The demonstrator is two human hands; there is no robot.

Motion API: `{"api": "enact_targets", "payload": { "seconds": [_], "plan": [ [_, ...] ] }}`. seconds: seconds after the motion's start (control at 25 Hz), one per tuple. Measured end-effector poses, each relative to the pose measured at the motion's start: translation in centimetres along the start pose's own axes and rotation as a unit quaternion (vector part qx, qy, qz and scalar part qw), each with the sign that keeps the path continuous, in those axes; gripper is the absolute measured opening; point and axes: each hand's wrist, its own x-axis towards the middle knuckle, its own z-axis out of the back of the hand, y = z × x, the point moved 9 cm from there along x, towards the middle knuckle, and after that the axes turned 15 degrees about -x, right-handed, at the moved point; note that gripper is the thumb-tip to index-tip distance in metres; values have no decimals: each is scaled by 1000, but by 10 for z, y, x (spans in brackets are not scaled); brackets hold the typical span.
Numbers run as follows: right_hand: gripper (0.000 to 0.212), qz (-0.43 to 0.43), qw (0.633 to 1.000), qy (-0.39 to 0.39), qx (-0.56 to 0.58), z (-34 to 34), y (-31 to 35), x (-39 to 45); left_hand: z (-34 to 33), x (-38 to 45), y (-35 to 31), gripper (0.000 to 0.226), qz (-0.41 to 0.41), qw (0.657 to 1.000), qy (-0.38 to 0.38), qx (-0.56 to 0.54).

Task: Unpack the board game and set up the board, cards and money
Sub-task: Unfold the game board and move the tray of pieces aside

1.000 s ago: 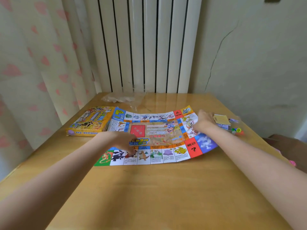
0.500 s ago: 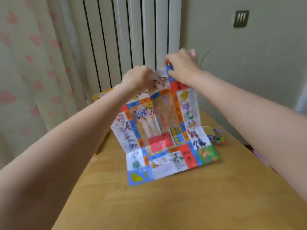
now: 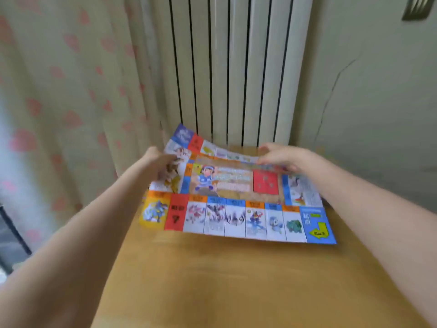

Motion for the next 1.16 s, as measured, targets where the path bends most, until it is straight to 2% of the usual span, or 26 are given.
{"api": "enact_targets", "payload": {
  "seconds": [0.08, 0.12, 0.16, 0.24, 0.36, 0.48, 0.64, 0.72, 0.96, 1.16],
  "plan": [
    [63, 50, 993, 77, -70, -38, 8, 2, -15, 12, 39, 18, 26, 999, -2, 35],
    [66, 67, 986, 106, -110, -59, 8, 2, -24, 16, 53, 21, 24, 995, 6, 99],
    [69, 83, 977, 129, -146, -81, 8, 1, -30, 16, 63, 29, 14, 980, 3, 198],
    [75, 84, 969, 163, -166, -115, 5, 2, -36, 13, 76, 42, -8, 927, 4, 374],
    [83, 82, 969, 168, -161, -137, 11, 9, -42, 23, 107, 51, -1, 877, 103, 469],
    [92, 61, 960, 174, -210, -145, 11, 22, -38, 41, 116, 61, 8, 874, 109, 473],
    [98, 2, 952, 156, -264, -161, 4, 53, -50, 63, 103, 55, -46, 857, 105, 502],
    [105, -24, 952, 146, -268, -165, 3, 75, -52, 82, 106, 57, -39, 853, 111, 509],
    [101, -39, 950, 143, -275, -159, 7, 109, -75, 135, 103, 61, -39, 853, 122, 506],
    [83, -59, 958, 113, -255, -144, 12, 113, -91, 158, 103, 65, -47, 858, 114, 499]
  ]
}}
